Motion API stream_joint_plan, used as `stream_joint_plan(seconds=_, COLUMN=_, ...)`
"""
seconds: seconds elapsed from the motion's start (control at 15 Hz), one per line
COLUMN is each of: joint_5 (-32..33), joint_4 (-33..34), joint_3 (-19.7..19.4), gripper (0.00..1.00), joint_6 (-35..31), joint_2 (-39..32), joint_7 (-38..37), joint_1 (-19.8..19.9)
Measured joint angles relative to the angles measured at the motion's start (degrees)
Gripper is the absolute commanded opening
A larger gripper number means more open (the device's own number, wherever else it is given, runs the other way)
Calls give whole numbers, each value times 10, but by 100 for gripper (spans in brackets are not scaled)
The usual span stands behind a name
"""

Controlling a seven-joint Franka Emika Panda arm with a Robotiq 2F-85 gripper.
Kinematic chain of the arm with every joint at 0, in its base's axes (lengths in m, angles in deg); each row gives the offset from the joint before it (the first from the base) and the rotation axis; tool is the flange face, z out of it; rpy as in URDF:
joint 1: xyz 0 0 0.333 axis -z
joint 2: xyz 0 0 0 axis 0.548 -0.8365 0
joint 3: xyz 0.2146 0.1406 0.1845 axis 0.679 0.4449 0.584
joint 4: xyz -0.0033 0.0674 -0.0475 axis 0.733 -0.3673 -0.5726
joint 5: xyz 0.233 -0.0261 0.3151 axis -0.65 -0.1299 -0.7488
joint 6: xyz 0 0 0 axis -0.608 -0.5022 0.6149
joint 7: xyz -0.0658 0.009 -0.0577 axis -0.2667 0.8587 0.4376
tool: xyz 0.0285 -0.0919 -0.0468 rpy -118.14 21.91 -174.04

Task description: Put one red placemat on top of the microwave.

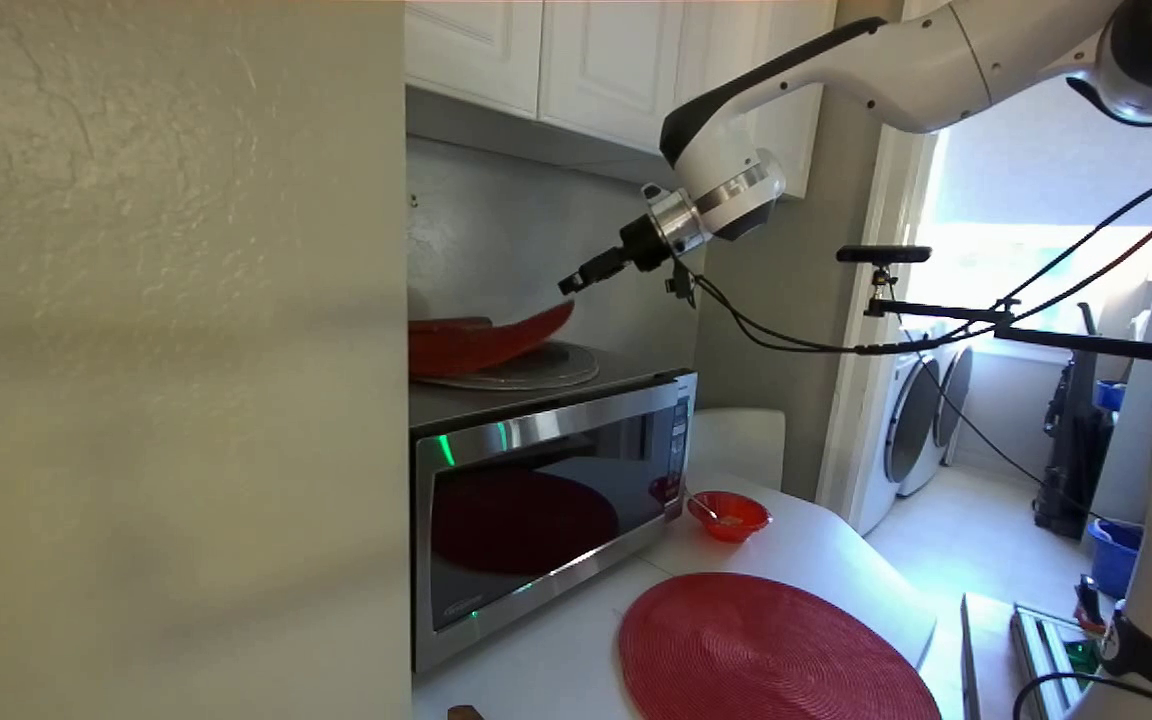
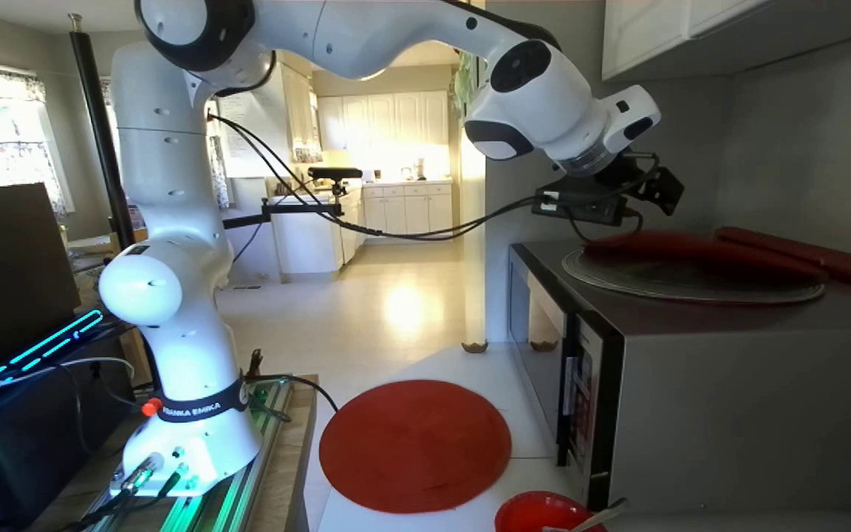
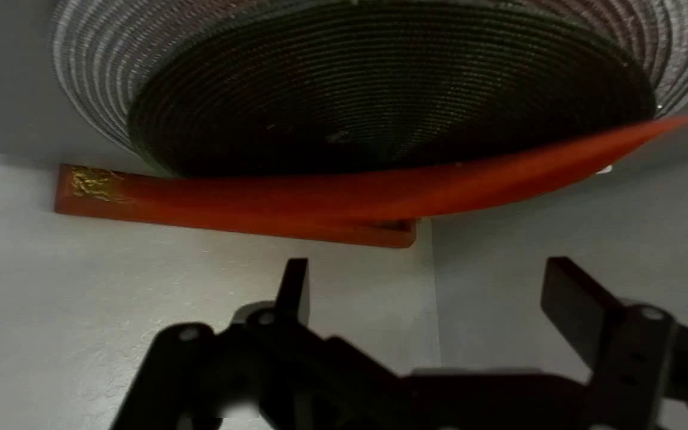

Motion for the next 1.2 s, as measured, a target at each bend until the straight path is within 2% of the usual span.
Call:
stream_joint_plan(seconds=0.47, joint_5=96, joint_4=-51, joint_3=-32, gripper=100, joint_6=0, joint_2=64, joint_7=-4, joint_1=17)
stream_joint_plan(seconds=0.73, joint_5=182, joint_4=-105, joint_3=-42, gripper=100, joint_6=0, joint_2=115, joint_7=-33, joint_1=34)
stream_joint_plan(seconds=0.93, joint_5=282, joint_4=-156, joint_3=-40, gripper=100, joint_6=0, joint_2=167, joint_7=-93, joint_1=52)
stream_joint_plan(seconds=1.07, joint_5=370, joint_4=-193, joint_3=-33, gripper=100, joint_6=4, joint_2=210, joint_7=-172, joint_1=68)
stream_joint_plan(seconds=1.2, joint_5=441, joint_4=-232, joint_3=1, gripper=100, joint_6=25, joint_2=256, joint_7=-260, joint_1=111)
